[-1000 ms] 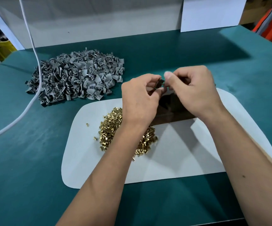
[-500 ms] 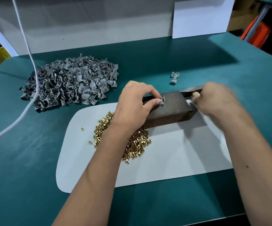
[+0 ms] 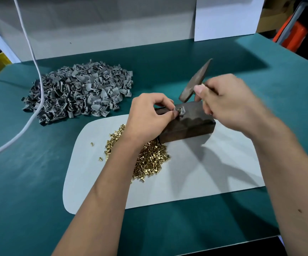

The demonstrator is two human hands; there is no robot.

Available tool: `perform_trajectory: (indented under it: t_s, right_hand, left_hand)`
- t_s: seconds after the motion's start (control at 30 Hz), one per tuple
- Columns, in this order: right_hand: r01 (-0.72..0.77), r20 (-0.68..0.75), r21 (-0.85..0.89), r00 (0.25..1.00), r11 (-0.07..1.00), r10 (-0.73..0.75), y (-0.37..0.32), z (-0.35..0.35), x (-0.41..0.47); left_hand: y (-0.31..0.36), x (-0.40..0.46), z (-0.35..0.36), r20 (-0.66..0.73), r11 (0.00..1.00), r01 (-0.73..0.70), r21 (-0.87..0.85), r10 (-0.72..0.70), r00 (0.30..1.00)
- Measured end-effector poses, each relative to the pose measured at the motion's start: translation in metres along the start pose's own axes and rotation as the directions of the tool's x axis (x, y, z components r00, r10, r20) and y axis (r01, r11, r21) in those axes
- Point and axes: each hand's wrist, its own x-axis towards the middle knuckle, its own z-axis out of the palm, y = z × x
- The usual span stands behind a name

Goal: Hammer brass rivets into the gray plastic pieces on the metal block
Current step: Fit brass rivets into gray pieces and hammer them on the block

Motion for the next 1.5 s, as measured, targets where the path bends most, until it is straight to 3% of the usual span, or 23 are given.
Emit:
perform_trajectory:
  t_s: [0.13, 0.3, 0.37, 0.43, 0.5, 0.63, 0.7, 0.77, 0.8, 0.87, 0.97, 1.0, 1.1, 1.13, 1.2, 1.27, 1.3, 1.33, 1.4, 1.43, 1.5]
  right_hand:
    - [0.016, 0.025, -0.151, 1.0, 0.988, -0.012, -0.006, 0.004, -0.005]
    - [0.102, -0.194, -0.103, 0.974, 0.989, -0.121, -0.012, -0.009, -0.008]
    - [0.105, -0.098, -0.227, 0.987, 0.968, -0.13, -0.015, 0.0, -0.009]
    - [0.05, 0.054, -0.334, 0.998, 0.941, -0.034, -0.016, 0.009, -0.007]
    - [0.016, 0.067, -0.373, 0.998, 0.928, 0.01, -0.02, 0.002, -0.004]
    - [0.11, -0.28, -0.2, 0.946, 0.974, -0.164, -0.025, -0.009, -0.008]
    - [0.089, -0.141, -0.279, 0.981, 0.956, -0.132, -0.025, 0.0, -0.01]
    - [-0.004, 0.072, -0.384, 0.997, 0.923, 0.034, -0.021, 0.004, -0.008]
    - [-0.02, 0.1, -0.41, 0.993, 0.912, 0.067, -0.022, 0.001, -0.006]
    - [-0.004, 0.043, -0.384, 0.999, 0.923, 0.022, -0.024, -0.007, -0.004]
    - [0.069, -0.249, -0.217, 0.961, 0.974, -0.123, -0.026, -0.004, -0.009]
    - [0.068, -0.222, -0.237, 0.967, 0.969, -0.122, -0.025, 0.001, -0.011]
    - [-0.027, 0.051, -0.369, 0.997, 0.929, 0.05, -0.021, 0.007, -0.012]
    - [-0.043, 0.055, -0.404, 0.996, 0.914, 0.071, -0.024, 0.002, -0.009]
    - [-0.031, -0.05, -0.373, 0.999, 0.927, 0.013, -0.028, -0.008, -0.004]
    - [0.035, -0.301, -0.24, 0.947, 0.97, -0.108, -0.032, -0.009, -0.004]
    - [0.07, -0.323, -0.249, 0.934, 0.966, -0.151, -0.033, -0.006, -0.006]
    - [0.078, -0.23, -0.304, 0.961, 0.95, -0.152, -0.032, 0.001, -0.008]
    - [0.02, 0.024, -0.373, 1.0, 0.928, -0.011, -0.028, 0.013, -0.015]
    - [-0.016, 0.065, -0.391, 0.997, 0.92, 0.045, -0.029, 0.011, -0.015]
    - [-0.042, 0.014, -0.397, 0.999, 0.917, 0.051, -0.032, 0.004, -0.011]
  left_hand:
    - [0.002, -0.001, 0.0, -0.011, 1.0, -0.014, -0.005, 0.014, 1.0]
    - [0.003, -0.001, -0.001, -0.006, 1.0, -0.012, 0.017, 0.012, 1.0]
    - [0.002, -0.001, -0.001, -0.003, 1.0, 0.003, -0.014, -0.003, 1.0]
    - [0.003, -0.002, -0.001, 0.003, 0.998, 0.023, -0.057, -0.023, 1.0]
    - [0.004, -0.002, -0.001, -0.001, 0.998, 0.034, -0.049, -0.035, 0.999]
    - [0.003, -0.001, -0.001, 0.003, 0.998, 0.054, -0.028, -0.054, 0.999]
    - [0.002, -0.001, -0.001, 0.0, 0.997, 0.058, -0.045, -0.058, 0.998]
    - [0.003, -0.002, -0.001, 0.002, 0.996, 0.06, -0.073, -0.06, 0.998]
    - [0.003, -0.002, 0.0, 0.0, 0.995, 0.06, -0.074, -0.06, 0.998]
    - [0.003, -0.002, -0.001, 0.005, 0.995, 0.067, -0.078, -0.067, 0.998]
    - [0.002, 0.0, -0.002, 0.014, 0.996, 0.066, -0.057, -0.065, 0.998]
    - [0.002, 0.0, -0.001, 0.011, 0.996, 0.063, -0.057, -0.063, 0.998]
    - [0.002, -0.001, -0.001, 0.008, 0.994, 0.062, -0.093, -0.061, 0.998]
    - [0.003, -0.002, -0.001, 0.005, 0.994, 0.061, -0.089, -0.061, 0.998]
    - [0.004, -0.002, -0.001, 0.018, 0.993, 0.077, -0.091, -0.076, 0.997]
    - [0.003, -0.001, -0.002, 0.022, 0.991, 0.095, -0.091, -0.093, 0.995]
    - [0.003, -0.001, -0.001, 0.015, 0.992, 0.094, -0.085, -0.093, 0.996]
    - [0.002, 0.0, -0.001, 0.012, 0.992, 0.09, -0.087, -0.089, 0.996]
    - [0.002, -0.001, -0.001, 0.018, 0.989, 0.082, -0.119, -0.08, 0.997]
    - [0.001, -0.001, -0.001, 0.019, 0.989, 0.078, -0.129, -0.076, 0.997]
    - [0.0, -0.001, -0.001, 0.011, 0.99, 0.08, -0.117, -0.079, 0.997]
